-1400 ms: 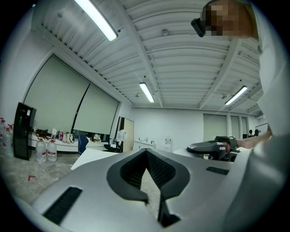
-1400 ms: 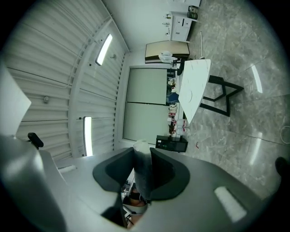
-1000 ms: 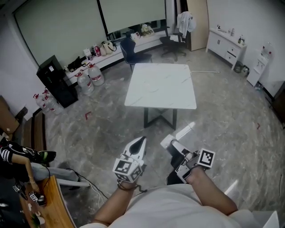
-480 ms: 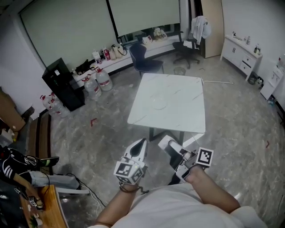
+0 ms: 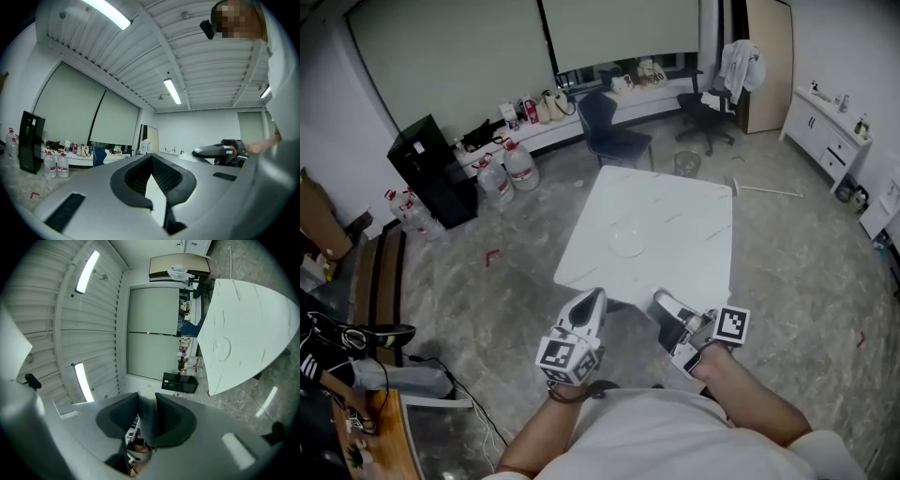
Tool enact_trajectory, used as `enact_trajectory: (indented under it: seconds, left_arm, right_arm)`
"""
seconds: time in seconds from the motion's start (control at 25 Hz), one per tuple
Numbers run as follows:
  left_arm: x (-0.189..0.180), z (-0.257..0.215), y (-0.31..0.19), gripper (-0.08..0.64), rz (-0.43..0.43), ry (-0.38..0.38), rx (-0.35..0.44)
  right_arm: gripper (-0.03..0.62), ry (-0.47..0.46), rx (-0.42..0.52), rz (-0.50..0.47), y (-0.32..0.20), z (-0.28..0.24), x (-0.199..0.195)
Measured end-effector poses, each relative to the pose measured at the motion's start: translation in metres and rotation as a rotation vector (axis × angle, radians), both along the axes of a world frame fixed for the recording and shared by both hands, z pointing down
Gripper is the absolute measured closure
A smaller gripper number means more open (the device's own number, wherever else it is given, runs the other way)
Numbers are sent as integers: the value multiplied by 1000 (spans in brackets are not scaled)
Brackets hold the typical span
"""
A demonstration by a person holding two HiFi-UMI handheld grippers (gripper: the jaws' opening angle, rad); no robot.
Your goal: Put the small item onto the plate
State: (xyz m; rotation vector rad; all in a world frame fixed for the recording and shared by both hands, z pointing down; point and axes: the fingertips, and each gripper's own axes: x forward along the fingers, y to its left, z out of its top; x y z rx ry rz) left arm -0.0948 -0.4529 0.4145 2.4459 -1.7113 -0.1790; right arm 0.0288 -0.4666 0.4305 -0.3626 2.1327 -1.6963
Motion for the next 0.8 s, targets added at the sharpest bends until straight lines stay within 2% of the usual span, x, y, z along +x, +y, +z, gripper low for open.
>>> enact_trajectory:
  seconds: [0.12, 0.28, 0.56, 0.8]
  left_arm:
    - [-13, 11, -33, 554, -23, 15, -17]
    - [-25, 15, -91, 554, -14, 16, -21]
    - [-44, 44, -206, 554, 43, 38, -19]
    - [-68, 69, -299, 554, 110, 37, -66]
  right_arm:
    - [489, 8, -18, -7, -27, 10, -11]
    - [489, 11, -39, -8, -75, 14, -28]
    - [489, 46, -65, 33, -175, 45, -53]
    - [489, 76, -116, 82, -262, 74, -80]
